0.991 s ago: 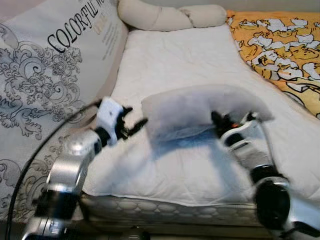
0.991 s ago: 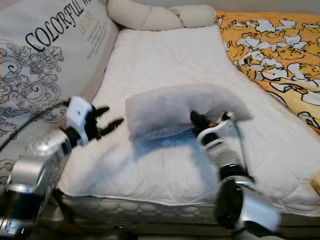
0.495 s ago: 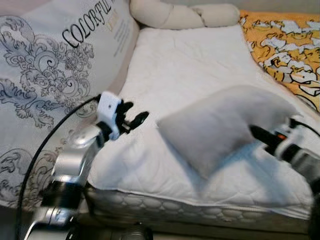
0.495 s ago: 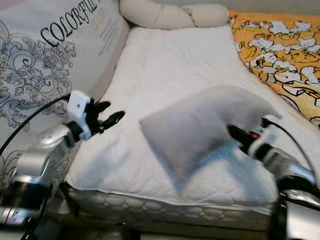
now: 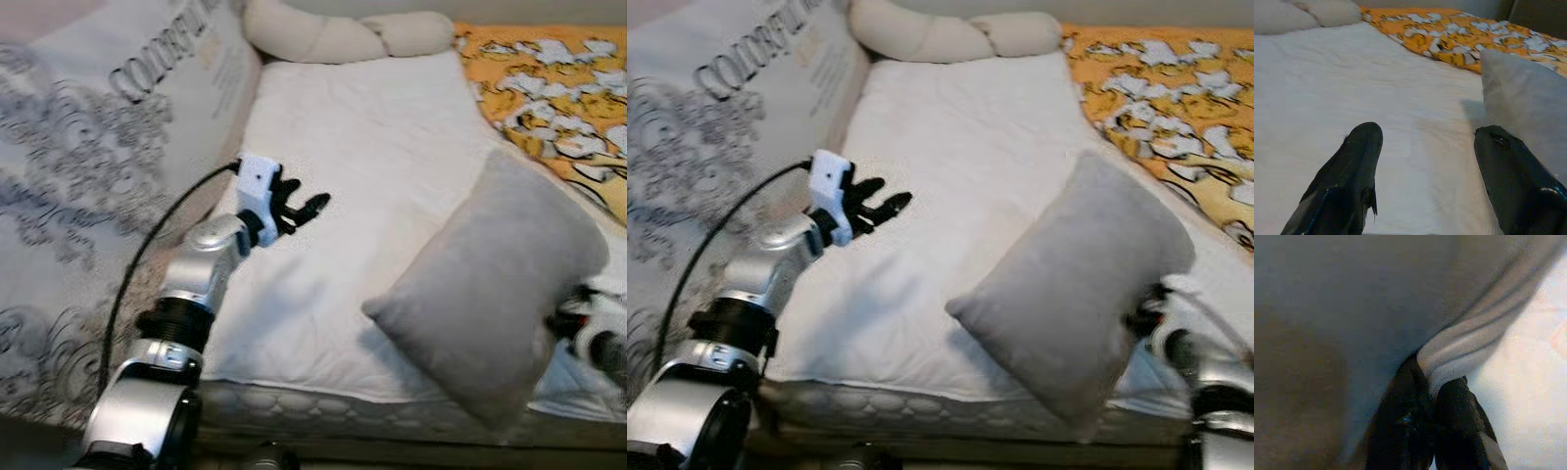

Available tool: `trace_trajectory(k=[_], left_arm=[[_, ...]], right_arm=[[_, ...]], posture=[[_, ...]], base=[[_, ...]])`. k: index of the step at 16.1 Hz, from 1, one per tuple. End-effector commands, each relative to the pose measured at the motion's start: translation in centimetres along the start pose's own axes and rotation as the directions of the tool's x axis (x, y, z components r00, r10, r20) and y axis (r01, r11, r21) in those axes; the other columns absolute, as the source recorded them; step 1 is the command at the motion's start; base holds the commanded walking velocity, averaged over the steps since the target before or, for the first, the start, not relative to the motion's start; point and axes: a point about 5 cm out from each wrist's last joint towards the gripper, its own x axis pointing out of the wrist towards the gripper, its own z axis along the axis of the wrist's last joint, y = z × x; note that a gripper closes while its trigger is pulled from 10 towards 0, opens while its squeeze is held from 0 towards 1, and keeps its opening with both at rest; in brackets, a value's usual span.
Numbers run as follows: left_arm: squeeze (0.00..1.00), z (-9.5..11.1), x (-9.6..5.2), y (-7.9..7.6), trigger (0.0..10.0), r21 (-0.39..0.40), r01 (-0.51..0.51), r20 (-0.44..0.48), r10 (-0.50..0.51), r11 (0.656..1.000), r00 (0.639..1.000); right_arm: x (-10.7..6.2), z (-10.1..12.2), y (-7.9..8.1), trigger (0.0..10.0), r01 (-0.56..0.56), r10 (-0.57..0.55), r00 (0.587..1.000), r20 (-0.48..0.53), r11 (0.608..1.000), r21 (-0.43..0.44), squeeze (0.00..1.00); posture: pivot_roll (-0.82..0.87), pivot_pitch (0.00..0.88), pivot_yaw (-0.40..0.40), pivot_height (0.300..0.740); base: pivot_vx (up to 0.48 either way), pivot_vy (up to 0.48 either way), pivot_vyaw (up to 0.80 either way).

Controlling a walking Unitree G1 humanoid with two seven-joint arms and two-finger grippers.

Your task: Clean up the room

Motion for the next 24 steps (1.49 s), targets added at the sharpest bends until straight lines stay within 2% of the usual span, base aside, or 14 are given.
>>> trace_trajectory(k=[1,2,3,4,6,7,10,11,13,15,20,21,22,24], left_arm=[[0.0,0.1,-0.1,0.4,10.0,0.019,-0.014,-0.006,0.015,1.0,1.0],[0.0,-0.3,-0.1,0.4,10.0,0.017,-0.017,-0.008,0.017,1.0,1.0],[0.0,-0.8,-0.4,0.5,10.0,0.024,-0.019,-0.014,0.019,1.0,1.0],[0.0,-0.9,-0.5,0.5,10.0,0.031,-0.014,-0.018,0.014,0.999,1.0],[0.0,-1.4,-0.8,0.4,10.0,0.01,0.01,-0.025,-0.01,1.0,1.0],[0.0,-1.5,-0.8,0.3,10.0,0.004,0.015,-0.029,-0.015,1.0,0.999],[0.0,-3.0,0.9,-0.9,10.0,-0.074,0.062,-0.079,-0.068,0.995,0.995],[1.0,-3.8,1.8,-1.7,10.0,-0.129,0.061,-0.107,-0.075,0.99,0.991],[1.0,-5.4,3.0,-3.9,10.0,-0.276,0.074,-0.142,-0.117,0.958,0.983],[1.0,-6.3,3.4,-5.1,10.0,-0.36,0.05,-0.154,-0.112,0.932,0.982],[1.0,-10.1,3.5,-8.4,10.0,-0.398,-0.055,-0.273,-0.061,0.916,0.96],[0.0,-11.0,3.4,-9.5,10.0,-0.434,-0.043,-0.295,-0.097,0.9,0.95],[0.0,-11.7,3.3,-10.9,10.0,-0.466,0.011,-0.305,-0.172,0.885,0.937],[0.0,-12.2,3.2,-12.1,10.0,-0.473,0.082,-0.316,-0.256,0.877,0.913]], right_arm=[[0.1,-0.2,0.2,10.0,0.019,-0.019,1.0,0.005,1.0,-0.002,0.0],[0.3,0.4,0.6,10.0,0.023,-0.026,0.998,0.065,0.998,0.051,0.4],[0.4,1.2,0.8,10.0,0.024,-0.035,0.992,0.122,0.995,0.095,1.0],[0.4,1.5,0.7,10.0,0.03,-0.047,0.988,0.145,0.992,0.119,1.0],[0.2,2.5,0.4,10.0,-0.02,-0.051,0.97,0.239,0.958,0.286,1.0],[0.1,2.6,0.4,10.0,-0.033,-0.047,0.967,0.249,0.951,0.308,1.0],[0.0,1.9,0.3,10.0,-0.058,-0.037,0.967,0.251,0.931,0.36,1.0],[0.1,1.7,0.6,10.0,-0.079,-0.014,0.968,0.252,0.931,0.357,1.0],[0.2,1.7,1.5,10.0,-0.132,0.029,0.964,0.265,0.914,0.382,1.0],[0.3,1.3,2.3,10.0,-0.165,0.06,0.963,0.262,0.902,0.4,1.0],[-0.2,-0.2,3.1,10.0,-0.215,0.117,0.963,0.244,0.88,0.424,1.0],[-0.4,-0.3,3.3,10.0,-0.237,0.138,0.959,0.249,0.87,0.431,1.0],[-0.5,-0.3,3.9,10.0,-0.263,0.166,0.954,0.25,0.864,0.429,1.0],[-0.5,-0.3,4.3,10.0,-0.284,0.189,0.949,0.252,0.859,0.425,1.0]], posture=[[-0.02,0.0,0.109,0.74],[-0.01,0.0,0.106,0.74],[-0.01,0.0,0.103,0.74],[0.0,0.0,0.096,0.74],[0.01,0.0,0.082,0.74],[0.01,0.0,0.081,0.74],[-0.01,0.0,0.078,0.74],[-0.05,0.0,0.094,0.74],[-0.11,0.0,0.119,0.74],[-0.15,0.0,0.126,0.74],[-0.26,0.0,0.146,0.74],[-0.27,0.0,0.152,0.74],[-0.28,0.0,0.157,0.74],[-0.28,0.0,0.159,0.74]], base=[[0.0,0.0,0.0],[0.0,0.0,0.0],[0.0,0.0,0.0],[0.0,0.0,0.0],[0.0,0.0,0.0],[0.0,0.0,0.0],[0.0,0.0,0.0],[0.0,0.0,0.0],[0.0,0.0,0.0],[0.0,0.0,0.0],[0.0,0.0,0.0],[0.0,0.0,0.0],[0.0,0.0,0.0],[0.0,0.0,0.0]])
